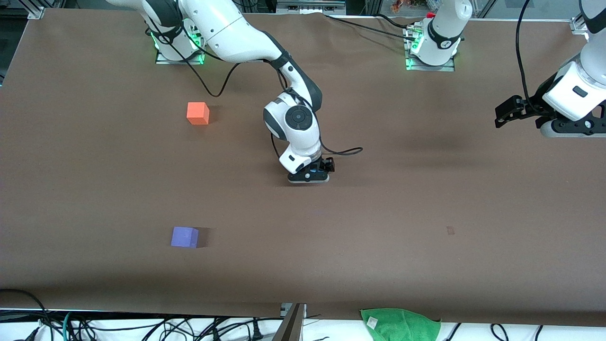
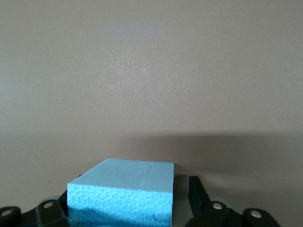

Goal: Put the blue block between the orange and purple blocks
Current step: 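Grasp the blue cube with the right gripper and lift it, then carry the blue cube with the right gripper toward the orange cube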

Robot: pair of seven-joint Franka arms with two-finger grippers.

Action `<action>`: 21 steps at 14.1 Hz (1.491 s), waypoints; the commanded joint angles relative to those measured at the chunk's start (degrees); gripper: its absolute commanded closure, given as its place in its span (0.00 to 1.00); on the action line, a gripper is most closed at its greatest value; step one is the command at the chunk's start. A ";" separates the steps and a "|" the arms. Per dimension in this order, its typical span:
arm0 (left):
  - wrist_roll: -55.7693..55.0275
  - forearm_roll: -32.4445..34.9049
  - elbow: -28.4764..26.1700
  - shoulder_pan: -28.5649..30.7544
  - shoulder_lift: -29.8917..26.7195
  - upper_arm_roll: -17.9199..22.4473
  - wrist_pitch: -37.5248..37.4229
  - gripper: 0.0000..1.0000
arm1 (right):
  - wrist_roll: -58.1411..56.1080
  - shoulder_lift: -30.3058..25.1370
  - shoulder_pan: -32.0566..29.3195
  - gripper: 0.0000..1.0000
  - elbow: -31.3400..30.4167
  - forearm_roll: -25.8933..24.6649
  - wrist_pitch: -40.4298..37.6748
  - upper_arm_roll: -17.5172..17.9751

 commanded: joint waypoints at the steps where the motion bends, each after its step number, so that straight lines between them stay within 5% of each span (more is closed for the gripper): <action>1: 0.67 -0.51 0.02 -0.18 -0.31 0.42 -0.53 0.00 | 1.15 -1.33 -0.09 0.91 0.69 -0.36 -0.86 -0.17; 2: 0.67 -0.51 0.02 -0.18 -0.39 0.42 -0.53 0.00 | 1.15 -2.04 -0.35 1.00 0.69 0.08 -1.29 -0.44; 7: 0.67 -0.51 0.02 -0.18 -0.31 0.42 -0.62 0.00 | -14.52 -9.59 -11.93 1.00 -0.09 1.05 -16.11 -0.26; 10: 0.41 -0.60 0.02 -0.53 -0.31 0.42 -0.53 0.00 | -23.34 -14.60 -18.62 1.00 -7.27 1.23 -19.84 -1.05; 12: 0.50 -0.60 0.02 -0.62 -0.31 0.42 -0.62 0.00 | -33.78 -19.86 -21.52 1.00 -17.61 1.40 -16.27 -3.76; 15: 0.41 -0.60 0.02 -0.62 -0.31 0.42 -0.53 0.00 | -41.56 -26.82 -25.05 1.00 -37.39 2.89 0.32 -4.31; 19: 0.50 -0.60 0.02 -0.71 -0.39 0.33 -0.62 0.00 | -41.04 -26.57 -25.32 1.00 -43.34 3.16 7.93 -4.39; 21: 0.50 -0.60 0.02 -0.71 -0.40 0.42 -0.53 0.00 | -40.86 -25.78 -25.93 0.74 -43.51 4.47 7.93 -4.31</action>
